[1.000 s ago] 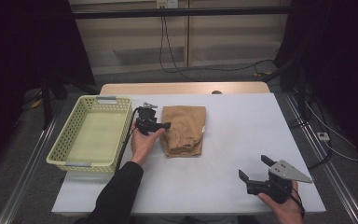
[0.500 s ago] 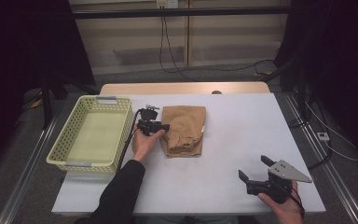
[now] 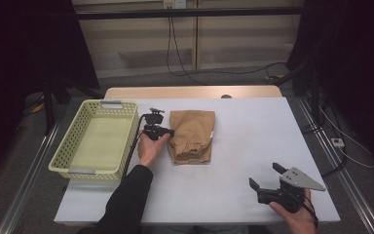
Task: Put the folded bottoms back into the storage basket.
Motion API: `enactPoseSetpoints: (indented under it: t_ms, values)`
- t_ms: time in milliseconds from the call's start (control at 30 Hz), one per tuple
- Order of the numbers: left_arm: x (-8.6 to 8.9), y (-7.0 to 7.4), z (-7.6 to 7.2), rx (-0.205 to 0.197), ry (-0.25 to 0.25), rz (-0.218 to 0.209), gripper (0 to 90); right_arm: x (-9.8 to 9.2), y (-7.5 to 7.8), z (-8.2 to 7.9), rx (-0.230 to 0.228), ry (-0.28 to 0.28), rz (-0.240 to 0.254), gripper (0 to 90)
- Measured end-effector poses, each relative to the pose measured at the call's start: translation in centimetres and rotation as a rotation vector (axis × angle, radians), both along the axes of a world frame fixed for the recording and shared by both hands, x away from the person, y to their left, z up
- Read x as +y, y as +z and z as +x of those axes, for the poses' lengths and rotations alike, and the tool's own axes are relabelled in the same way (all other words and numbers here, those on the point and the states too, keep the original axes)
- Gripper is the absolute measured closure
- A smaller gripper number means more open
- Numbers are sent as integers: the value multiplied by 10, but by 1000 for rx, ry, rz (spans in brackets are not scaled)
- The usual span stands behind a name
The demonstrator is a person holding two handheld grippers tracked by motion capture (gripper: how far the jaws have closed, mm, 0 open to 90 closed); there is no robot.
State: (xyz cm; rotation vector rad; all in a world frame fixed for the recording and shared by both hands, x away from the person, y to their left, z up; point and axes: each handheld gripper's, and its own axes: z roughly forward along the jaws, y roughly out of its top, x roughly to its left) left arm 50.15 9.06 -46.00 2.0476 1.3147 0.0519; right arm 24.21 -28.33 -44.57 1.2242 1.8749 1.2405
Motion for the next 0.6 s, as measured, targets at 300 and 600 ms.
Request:
enactPoseSetpoints:
  t_ms: [300, 600]
  values:
    - [2, 3, -2, -30, -8, -24, 866, -1, 0, 0, 2, -2, 3, 37]
    - [5, 19, -6, -108, -46, -82, 869, -1, 0, -1, -1, -2, 6, 38]
